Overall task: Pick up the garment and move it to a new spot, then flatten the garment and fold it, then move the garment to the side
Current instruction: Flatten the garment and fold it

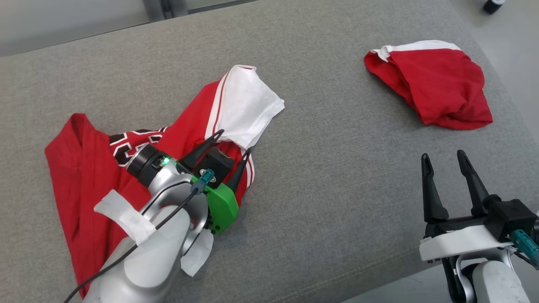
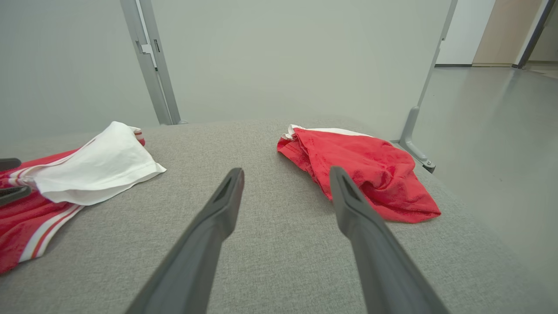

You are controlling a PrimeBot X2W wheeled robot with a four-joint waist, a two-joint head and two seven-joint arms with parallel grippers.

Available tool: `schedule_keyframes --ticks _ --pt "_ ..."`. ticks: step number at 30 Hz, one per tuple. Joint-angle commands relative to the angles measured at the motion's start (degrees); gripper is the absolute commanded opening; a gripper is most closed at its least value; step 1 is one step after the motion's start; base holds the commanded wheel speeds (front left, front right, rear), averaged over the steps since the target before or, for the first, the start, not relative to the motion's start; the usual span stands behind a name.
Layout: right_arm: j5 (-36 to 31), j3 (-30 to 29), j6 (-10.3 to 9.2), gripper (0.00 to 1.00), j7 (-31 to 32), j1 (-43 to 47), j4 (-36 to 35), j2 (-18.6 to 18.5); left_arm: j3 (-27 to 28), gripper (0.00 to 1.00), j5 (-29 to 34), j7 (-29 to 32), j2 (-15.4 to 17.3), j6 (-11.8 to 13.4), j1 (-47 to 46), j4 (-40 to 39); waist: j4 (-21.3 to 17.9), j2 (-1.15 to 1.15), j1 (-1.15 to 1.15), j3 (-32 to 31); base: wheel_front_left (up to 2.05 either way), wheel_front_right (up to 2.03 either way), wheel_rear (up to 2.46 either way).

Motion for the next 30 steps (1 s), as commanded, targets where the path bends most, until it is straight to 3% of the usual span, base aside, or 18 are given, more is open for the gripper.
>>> schedule_keyframes --ticks 1,11,18,19,20,21,22,30 --pt "0.37 0.02 -0.09 1.0 -0.18 0.4 0.09 -0.07 -0.18 1.0 0.49 -0.49 0.69 0.13 -1.14 0.93 -2.22 0.0 0.0 1.15 0.0 0.0 0.0" --pt "0.54 -0.05 -0.09 1.0 -0.18 0.5 0.36 -0.08 -2.51 1.0 3.3 -2.65 1.74 1.09 -4.28 7.55 -2.6 0.0 0.0 0.55 0.0 0.0 0.0" --pt "0.1 0.51 -0.1 1.0 -0.18 0.26 0.21 -0.09 -3.87 1.0 4.16 -5.0 0.5 1.8 -6.49 11.51 -2.28 0.0 0.0 0.37 0.0 0.0 0.0" --pt "0.1 0.63 -0.1 1.0 -0.18 0.34 0.22 -0.09 -4.0 0.89 4.09 -5.32 0.18 1.9 -6.65 12.2 -2.3 0.0 0.0 0.35 0.0 0.0 0.0" --pt "0.1 0.74 -0.1 1.0 -0.18 0.39 0.28 -0.09 -4.01 0.42 3.7 -5.4 -0.21 1.87 -6.76 12.89 -2.34 0.0 0.0 0.34 0.0 0.0 0.0" --pt "0.12 0.87 -0.1 1.0 -0.18 0.41 0.34 -0.09 -4.18 0.06 3.57 -5.5 -0.52 1.77 -7.04 13.7 -2.41 0.0 0.0 0.32 0.0 0.0 0.0" --pt "0.15 1.02 -0.1 1.0 -0.18 0.42 0.41 -0.08 -4.35 0.0 3.49 -5.62 -0.79 1.68 -7.33 14.3 -2.5 0.0 0.0 0.29 0.0 0.0 0.0" --pt "0.59 0.8 -0.1 1.0 -0.18 1.15 0.55 -0.09 -5.36 0.0 1.19 -8.79 -3.78 0.53 -7.82 15.21 -3.41 0.0 0.0 0.01 0.0 0.0 0.0"
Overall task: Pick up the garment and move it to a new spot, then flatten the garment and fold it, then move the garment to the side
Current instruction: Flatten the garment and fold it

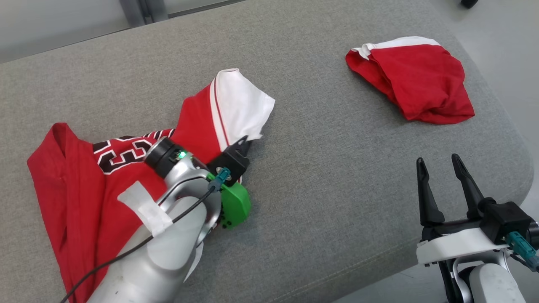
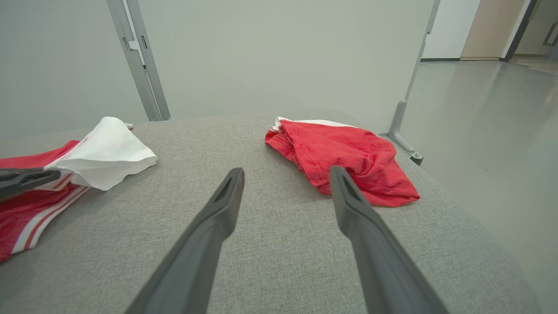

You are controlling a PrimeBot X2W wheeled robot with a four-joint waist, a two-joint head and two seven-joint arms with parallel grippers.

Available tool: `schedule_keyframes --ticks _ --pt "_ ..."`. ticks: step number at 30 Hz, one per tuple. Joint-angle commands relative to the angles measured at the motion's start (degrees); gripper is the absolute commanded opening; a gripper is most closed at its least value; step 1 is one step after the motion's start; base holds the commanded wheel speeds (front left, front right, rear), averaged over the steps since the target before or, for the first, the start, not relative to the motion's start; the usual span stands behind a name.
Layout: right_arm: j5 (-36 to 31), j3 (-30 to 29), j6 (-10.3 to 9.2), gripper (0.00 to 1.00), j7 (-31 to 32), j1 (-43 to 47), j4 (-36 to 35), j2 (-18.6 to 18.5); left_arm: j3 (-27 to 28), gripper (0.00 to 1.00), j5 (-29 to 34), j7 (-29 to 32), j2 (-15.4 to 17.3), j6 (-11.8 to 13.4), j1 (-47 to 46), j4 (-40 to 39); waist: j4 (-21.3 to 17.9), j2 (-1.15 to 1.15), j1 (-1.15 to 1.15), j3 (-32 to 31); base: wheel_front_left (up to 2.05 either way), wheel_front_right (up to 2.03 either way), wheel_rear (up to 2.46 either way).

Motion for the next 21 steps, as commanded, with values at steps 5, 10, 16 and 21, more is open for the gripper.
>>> schedule_keyframes --ticks 5,10,16,21 --pt "0.6 -0.76 -0.1 1.0 -0.18 1.18 0.35 -0.09 -3.52 0.0 -3.53 -2.45 -2.08 -1.78 2.81 -6.22 0.12 0.0 0.0 0.05 0.0 0.0 0.0" --pt "0.78 -0.78 -0.1 1.0 -0.18 1.44 0.62 -0.1 -5.96 0.0 -7.02 -4.03 -2.67 -2.16 6.36 -13.08 0.52 0.0 0.0 0.31 0.0 0.0 0.0" --pt "0.62 -0.77 -0.1 1.0 -0.18 0.6 1.07 -0.1 -8.5 0.13 -7.94 -3.51 -2.03 -2.19 9.4 -10.44 0.92 0.0 0.0 0.69 0.0 0.0 0.0" --pt "0.3 -0.99 -0.1 1.0 -0.18 0.45 1.21 -0.1 -8.96 1.0 -10.2 -2.42 -2.51 -2.24 10.65 -6.86 1.41 0.0 0.0 0.76 0.0 0.0 0.0"
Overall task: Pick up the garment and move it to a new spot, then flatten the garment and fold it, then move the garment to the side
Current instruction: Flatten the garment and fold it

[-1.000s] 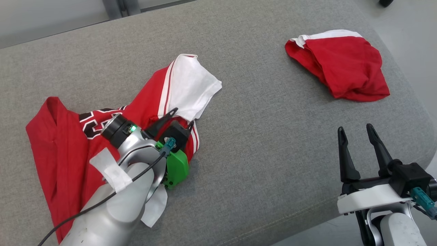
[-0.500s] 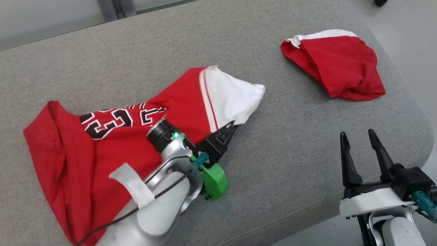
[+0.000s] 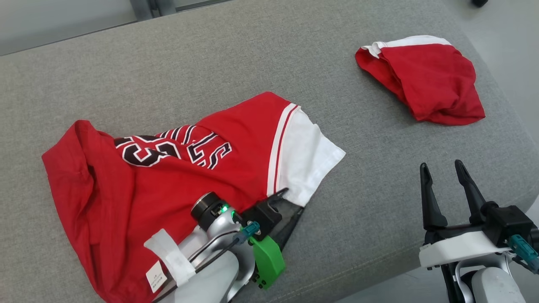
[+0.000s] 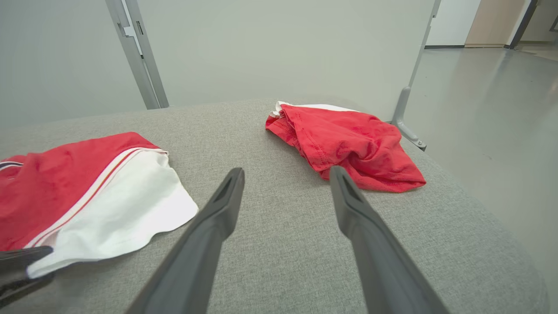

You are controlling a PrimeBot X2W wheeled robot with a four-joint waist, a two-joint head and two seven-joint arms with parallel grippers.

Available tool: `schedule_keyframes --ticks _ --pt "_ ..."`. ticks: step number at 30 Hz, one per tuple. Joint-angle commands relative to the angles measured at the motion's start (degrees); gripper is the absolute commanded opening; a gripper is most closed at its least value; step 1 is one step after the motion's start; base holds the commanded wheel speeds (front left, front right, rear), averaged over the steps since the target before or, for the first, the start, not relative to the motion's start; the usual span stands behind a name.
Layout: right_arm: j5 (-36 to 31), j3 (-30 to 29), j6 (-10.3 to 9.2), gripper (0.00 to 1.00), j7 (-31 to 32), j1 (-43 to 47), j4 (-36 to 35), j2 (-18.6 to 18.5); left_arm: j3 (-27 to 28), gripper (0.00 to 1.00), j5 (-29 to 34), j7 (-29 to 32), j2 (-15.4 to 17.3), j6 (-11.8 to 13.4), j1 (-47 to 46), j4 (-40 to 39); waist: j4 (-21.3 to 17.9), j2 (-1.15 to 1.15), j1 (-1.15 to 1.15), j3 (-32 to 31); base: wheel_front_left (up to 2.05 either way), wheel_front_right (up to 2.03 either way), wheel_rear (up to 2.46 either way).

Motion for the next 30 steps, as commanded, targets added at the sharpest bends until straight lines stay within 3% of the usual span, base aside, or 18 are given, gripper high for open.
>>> schedule_keyframes --ticks 1,7,18,23,30 --pt "-0.32 -0.21 -0.1 1.0 -0.18 -0.01 0.07 -0.1 0.41 1.0 -0.78 0.0 -0.13 -0.07 0.57 -0.11 0.2 0.0 0.0 -0.13 0.0 0.0 0.0" --pt "-1.18 -1.71 -0.1 1.0 -0.18 1.65 -0.7 -0.1 5.41 1.0 -5.92 0.47 0.37 4.96 4.51 -7.56 2.05 0.0 0.0 -1.34 0.0 0.0 0.0" --pt "-5.8 -6.46 -0.1 1.0 -0.18 4.09 -4.38 -0.09 18.32 1.0 -10.49 -0.38 12.07 18.92 21.45 -33.38 10.94 0.0 0.0 -6.39 0.0 0.0 0.0" --pt "-7.0 -6.42 -0.1 1.0 -0.18 5.97 -3.48 -0.82 23.11 1.0 -13.01 -1.0 15.93 21.04 27.68 -35.08 14.58 0.0 0.0 -9.99 0.0 0.0 0.0" --pt "-7.51 -4.99 -0.1 1.0 -0.18 9.0 -0.26 -1.36 26.35 1.0 -15.54 -2.1 18.67 19.82 34.05 -32.13 17.94 0.0 0.0 -14.37 0.0 0.0 0.0"
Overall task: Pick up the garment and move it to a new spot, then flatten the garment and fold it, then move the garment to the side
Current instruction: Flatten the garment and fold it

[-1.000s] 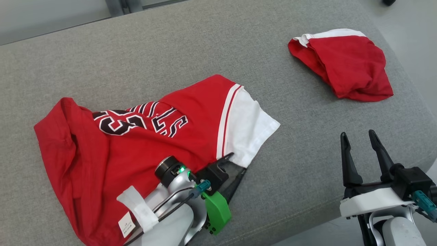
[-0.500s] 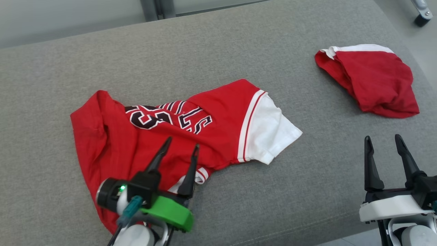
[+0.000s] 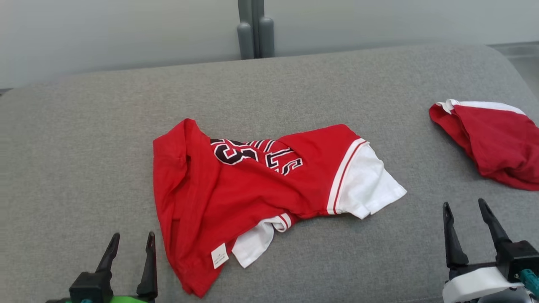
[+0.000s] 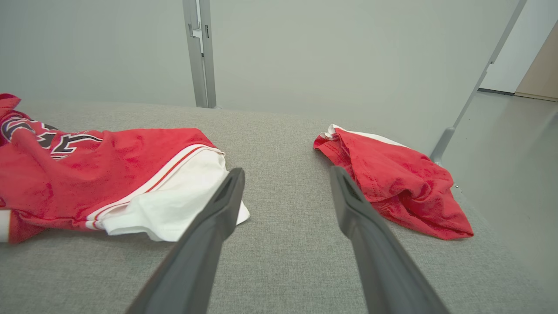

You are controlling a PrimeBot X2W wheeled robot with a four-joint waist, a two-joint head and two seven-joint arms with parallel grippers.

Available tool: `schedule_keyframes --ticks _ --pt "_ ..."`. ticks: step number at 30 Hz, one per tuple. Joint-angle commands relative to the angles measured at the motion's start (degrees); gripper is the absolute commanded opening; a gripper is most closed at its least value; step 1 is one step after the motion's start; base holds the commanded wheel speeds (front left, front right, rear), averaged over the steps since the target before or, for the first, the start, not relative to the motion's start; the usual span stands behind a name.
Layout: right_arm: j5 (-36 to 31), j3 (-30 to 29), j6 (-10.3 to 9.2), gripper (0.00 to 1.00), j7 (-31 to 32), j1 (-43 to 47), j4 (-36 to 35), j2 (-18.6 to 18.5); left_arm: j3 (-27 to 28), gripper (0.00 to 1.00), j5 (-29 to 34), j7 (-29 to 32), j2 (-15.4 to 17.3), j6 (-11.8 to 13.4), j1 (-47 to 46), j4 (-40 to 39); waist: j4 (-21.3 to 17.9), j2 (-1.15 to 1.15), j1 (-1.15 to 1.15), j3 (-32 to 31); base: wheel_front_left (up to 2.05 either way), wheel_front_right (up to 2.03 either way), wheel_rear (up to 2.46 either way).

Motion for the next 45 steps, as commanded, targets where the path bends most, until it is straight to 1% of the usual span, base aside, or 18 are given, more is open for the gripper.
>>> schedule_keyframes --ticks 1,5,9,14,23,31,39,45 --pt "-0.28 0.09 -0.1 1.0 -0.18 1.63 1.07 -0.14 0.55 1.0 -0.34 -0.53 0.57 -0.8 2.27 1.12 3.8 0.0 0.0 -4.66 0.0 0.0 0.0" --pt "-0.22 -0.06 -0.1 1.0 -0.18 2.48 2.18 0.0 2.01 1.0 -0.63 -0.88 0.56 -1.28 4.35 2.41 4.41 0.0 0.0 -5.59 0.0 0.0 0.0" --pt "-0.53 -0.63 -0.1 1.0 -0.17 3.37 3.6 0.24 4.5 1.0 -0.26 -1.12 -0.62 -2.35 6.23 3.36 5.08 0.0 0.0 -6.16 0.0 0.0 0.0" --pt "-1.07 -0.73 -0.1 1.0 -0.18 3.69 5.03 0.31 7.86 1.0 1.4 -1.04 -2.4 -4.99 8.34 3.72 5.41 0.0 0.0 -6.8 0.0 0.0 0.0" --pt "-1.57 0.13 -0.1 1.0 -0.18 2.09 5.36 -0.32 13.73 1.0 4.9 -1.05 -5.93 -9.7 11.19 4.49 4.99 0.0 0.0 -7.57 0.0 0.0 0.0" --pt "-1.4 -0.52 -0.1 1.0 -0.18 1.9 4.95 -0.2 17.58 1.0 8.16 -1.04 -8.79 -12.75 11.74 4.93 5.27 0.0 0.0 -7.63 0.0 0.0 0.0" --pt "-1.6 -1.1 -0.1 1.0 -0.18 2.01 4.59 0.15 19.7 1.0 10.82 -1.0 -10.9 -16.3 10.55 4.25 5.1 0.0 0.0 -7.67 0.0 0.0 0.0" --pt "-1.69 -0.94 -0.1 1.0 -0.18 2.27 4.6 0.41 19.35 1.0 12.2 -1.0 -11.94 -18.48 8.35 4.94 4.76 0.0 0.0 -7.58 0.0 0.0 0.0"
